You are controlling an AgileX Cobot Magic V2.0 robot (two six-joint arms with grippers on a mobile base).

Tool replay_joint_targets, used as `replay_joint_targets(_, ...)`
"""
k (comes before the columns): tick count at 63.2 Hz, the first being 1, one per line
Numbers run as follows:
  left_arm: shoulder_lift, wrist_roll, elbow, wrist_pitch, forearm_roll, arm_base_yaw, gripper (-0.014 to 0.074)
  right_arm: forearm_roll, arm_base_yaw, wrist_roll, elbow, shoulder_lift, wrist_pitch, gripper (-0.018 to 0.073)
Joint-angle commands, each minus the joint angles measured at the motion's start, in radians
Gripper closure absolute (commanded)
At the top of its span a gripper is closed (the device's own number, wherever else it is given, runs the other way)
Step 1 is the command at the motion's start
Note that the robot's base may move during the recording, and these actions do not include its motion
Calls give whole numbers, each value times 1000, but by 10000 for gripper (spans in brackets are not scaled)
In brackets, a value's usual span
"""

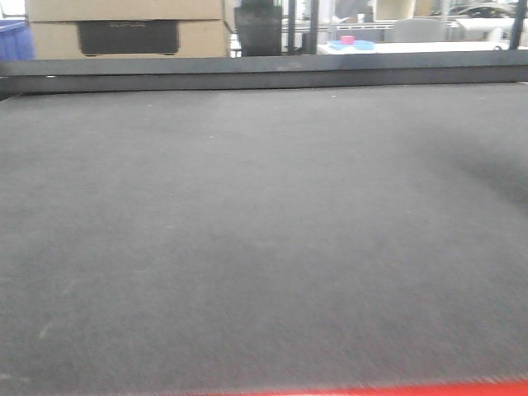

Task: Place valve from conveyor to right shelf box
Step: 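Drive the base away from the conveyor holding both valves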

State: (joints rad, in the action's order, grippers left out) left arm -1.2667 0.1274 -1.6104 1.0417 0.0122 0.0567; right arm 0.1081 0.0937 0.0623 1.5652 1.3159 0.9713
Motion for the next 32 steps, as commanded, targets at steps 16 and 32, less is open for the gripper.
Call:
replay_joint_targets(16,15,-7,-17,-48,9,1,707,-4,0,9,20,-22,-66,713)
replay_joint_targets(32,15,-7,-17,-48,9,1,707,-4,0,9,20,-22,-66,713)
